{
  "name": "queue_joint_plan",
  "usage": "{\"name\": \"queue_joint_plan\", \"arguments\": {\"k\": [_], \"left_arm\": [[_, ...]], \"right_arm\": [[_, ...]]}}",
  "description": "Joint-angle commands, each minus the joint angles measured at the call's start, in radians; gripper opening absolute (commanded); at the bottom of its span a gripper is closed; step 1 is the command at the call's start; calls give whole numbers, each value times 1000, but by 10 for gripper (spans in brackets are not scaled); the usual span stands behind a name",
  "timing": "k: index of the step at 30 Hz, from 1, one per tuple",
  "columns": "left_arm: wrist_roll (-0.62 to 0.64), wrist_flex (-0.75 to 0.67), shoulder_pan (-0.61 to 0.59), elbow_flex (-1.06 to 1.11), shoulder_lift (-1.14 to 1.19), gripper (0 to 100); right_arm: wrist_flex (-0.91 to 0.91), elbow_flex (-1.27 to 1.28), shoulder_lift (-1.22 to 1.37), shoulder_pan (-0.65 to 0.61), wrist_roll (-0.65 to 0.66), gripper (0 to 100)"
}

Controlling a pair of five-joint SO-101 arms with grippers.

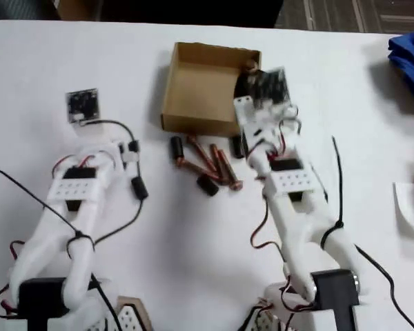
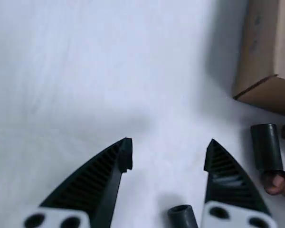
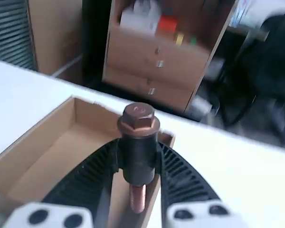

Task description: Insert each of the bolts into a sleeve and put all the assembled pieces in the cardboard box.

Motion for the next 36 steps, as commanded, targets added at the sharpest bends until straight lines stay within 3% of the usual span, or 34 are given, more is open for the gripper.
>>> {"name": "queue_joint_plan", "arguments": {"k": [1,4,7,13,23,30,36], "left_arm": [[8,-25,-18,-7,0,256],[8,-25,11,-2,0,256],[6,-20,38,-2,0,256],[6,-20,71,-1,2,256],[6,-23,72,-1,2,256],[6,-23,72,-1,2,256],[6,-25,72,-1,2,256]], "right_arm": [[321,-150,-67,10,-227,19],[432,-160,-67,4,-377,19],[469,-152,-67,8,-448,19],[541,-226,51,27,-342,19],[1098,-1059,499,18,-313,20],[1196,-1511,797,22,-308,20],[1264,-1735,1012,4,-308,20]]}}
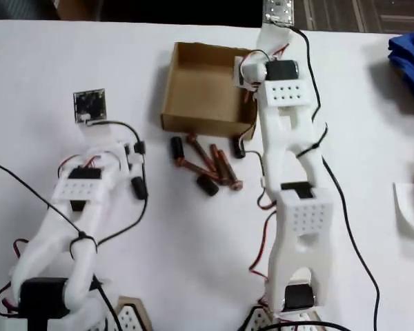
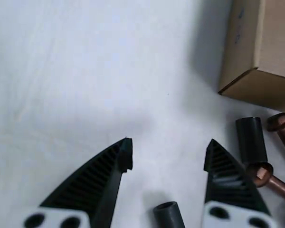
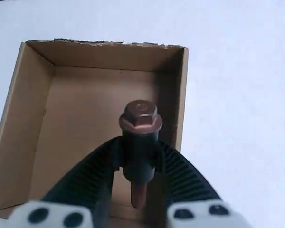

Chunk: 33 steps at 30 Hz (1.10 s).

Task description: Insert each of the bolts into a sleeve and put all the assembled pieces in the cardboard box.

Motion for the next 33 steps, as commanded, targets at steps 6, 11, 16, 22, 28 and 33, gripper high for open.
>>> {"name": "queue_joint_plan", "arguments": {"k": [6,11,16,22,28,33], "left_arm": [[8,-20,14,-4,2,256],[8,-20,14,-4,2,256],[8,-20,14,-4,2,256],[8,-20,14,-4,2,256],[8,-20,14,-4,2,256],[8,-20,14,-4,2,256]], "right_arm": [[177,-262,173,-30,6,20],[189,-290,243,-24,6,20],[183,-290,288,-30,6,20],[183,-290,298,-30,6,20],[154,-292,294,-30,8,38],[148,-292,297,-61,8,259]]}}
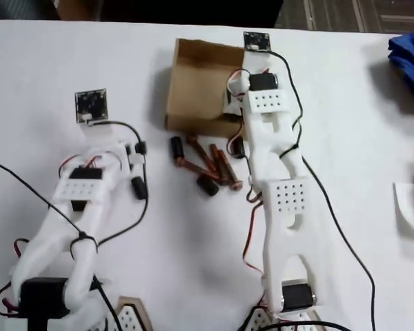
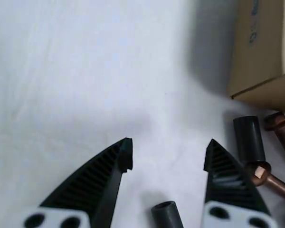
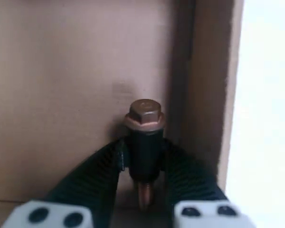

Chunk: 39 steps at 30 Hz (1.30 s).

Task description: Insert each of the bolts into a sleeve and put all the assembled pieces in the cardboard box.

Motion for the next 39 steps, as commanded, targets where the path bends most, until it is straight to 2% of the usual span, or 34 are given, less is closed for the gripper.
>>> {"name": "queue_joint_plan", "arguments": {"k": [1,3,8,12,15,17,19,23,28,34,39], "left_arm": [[8,-20,9,-4,2,256],[8,-20,9,-4,2,256],[8,-20,9,-4,2,256],[8,-20,9,-4,2,256],[8,-20,9,-4,2,256],[8,-20,9,-4,2,256],[8,-20,9,-4,2,256],[8,-20,8,-4,2,256],[8,-20,8,-4,2,256],[6,-21,9,-4,2,256],[6,-21,9,-4,2,256]], "right_arm": [[-21,-51,-22,-27,5,306],[-21,-60,-24,-39,2,351],[1,-183,-25,-45,-2,308],[174,-384,-25,-45,-2,223],[344,-552,-25,-45,-2,113],[421,-552,-42,-39,6,52],[432,-485,-67,-4,28,38],[432,-327,-96,101,198,47],[433,-43,-232,101,356,22],[432,420,-590,25,359,45],[384,684,-796,-5,348,66]]}}
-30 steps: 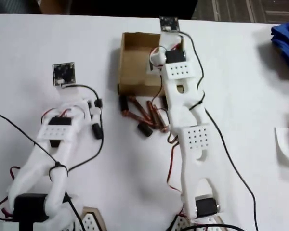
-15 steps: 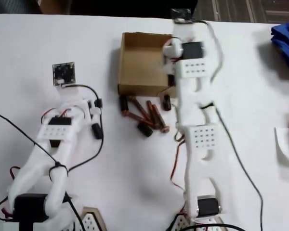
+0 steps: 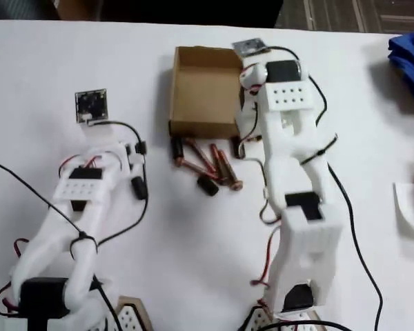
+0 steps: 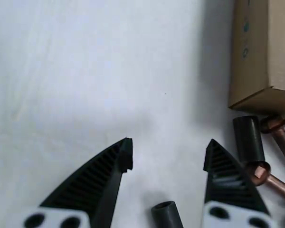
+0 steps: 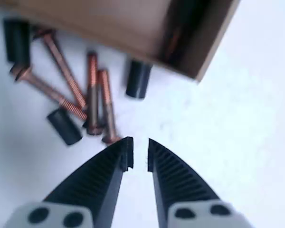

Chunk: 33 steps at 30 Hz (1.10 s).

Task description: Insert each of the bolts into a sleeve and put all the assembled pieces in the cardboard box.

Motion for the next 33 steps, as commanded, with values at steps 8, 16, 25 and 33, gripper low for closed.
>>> {"name": "queue_joint_plan", "arguments": {"k": [8,16,25,33], "left_arm": [[6,-20,9,-4,3,256],[6,-20,8,-4,3,256],[6,-20,8,-4,3,256],[6,-20,6,-5,3,256]], "right_arm": [[-302,356,-93,-27,-44,98],[-473,353,67,-41,-123,102],[-476,164,216,-56,-126,102],[-458,66,326,-58,-126,100]]}}
